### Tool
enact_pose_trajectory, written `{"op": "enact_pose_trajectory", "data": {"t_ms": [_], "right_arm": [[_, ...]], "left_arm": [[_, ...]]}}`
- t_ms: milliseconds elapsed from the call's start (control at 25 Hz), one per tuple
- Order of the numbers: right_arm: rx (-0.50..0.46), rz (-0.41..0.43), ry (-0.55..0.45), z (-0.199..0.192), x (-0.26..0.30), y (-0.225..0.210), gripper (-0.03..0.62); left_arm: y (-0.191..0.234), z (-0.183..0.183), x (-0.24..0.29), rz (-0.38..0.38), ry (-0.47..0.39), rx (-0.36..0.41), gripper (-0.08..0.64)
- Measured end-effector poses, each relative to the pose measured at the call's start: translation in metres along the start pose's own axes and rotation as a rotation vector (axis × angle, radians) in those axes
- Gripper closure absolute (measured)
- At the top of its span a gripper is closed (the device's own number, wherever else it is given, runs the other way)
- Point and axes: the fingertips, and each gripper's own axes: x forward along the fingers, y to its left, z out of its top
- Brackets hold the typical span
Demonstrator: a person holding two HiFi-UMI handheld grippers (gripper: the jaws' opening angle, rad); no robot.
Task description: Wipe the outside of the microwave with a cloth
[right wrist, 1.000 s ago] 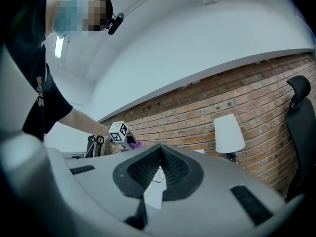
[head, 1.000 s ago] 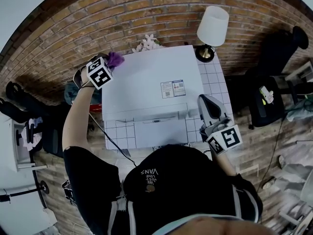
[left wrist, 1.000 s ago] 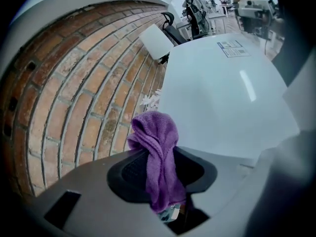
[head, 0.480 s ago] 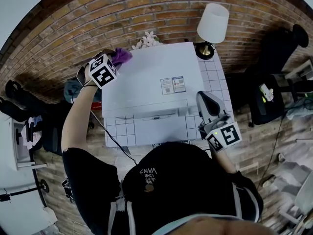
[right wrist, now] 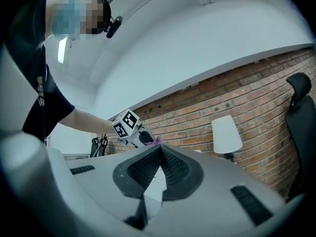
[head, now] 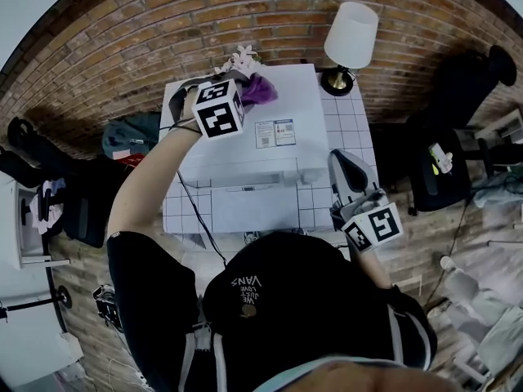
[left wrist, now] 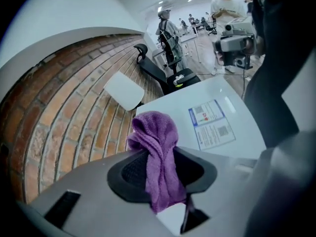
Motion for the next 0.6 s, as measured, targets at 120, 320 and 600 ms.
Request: {"op": "enact_pose_trajectory", "data": {"t_ms": [120, 320, 600], "right_arm": [[0.003, -0.001, -0.004, 0.002, -0.01, -0.009, 0.595], [0.005, -0.011, -0.006, 0.004, -0.027, -0.027, 0.594], [0.009, -0.024, 0.009, 0.003, -0.043, -0.042, 0.594]], "left_arm": [[-0.009, 0.035, 0.007, -0.012, -0.021, 0.046, 0.417], [-0.025, 0.082, 0.021, -0.053, -0.047, 0.083, 0.417], [-0.043, 0.118, 0.036, -0.084, -0.042, 0.124, 0.417]]}}
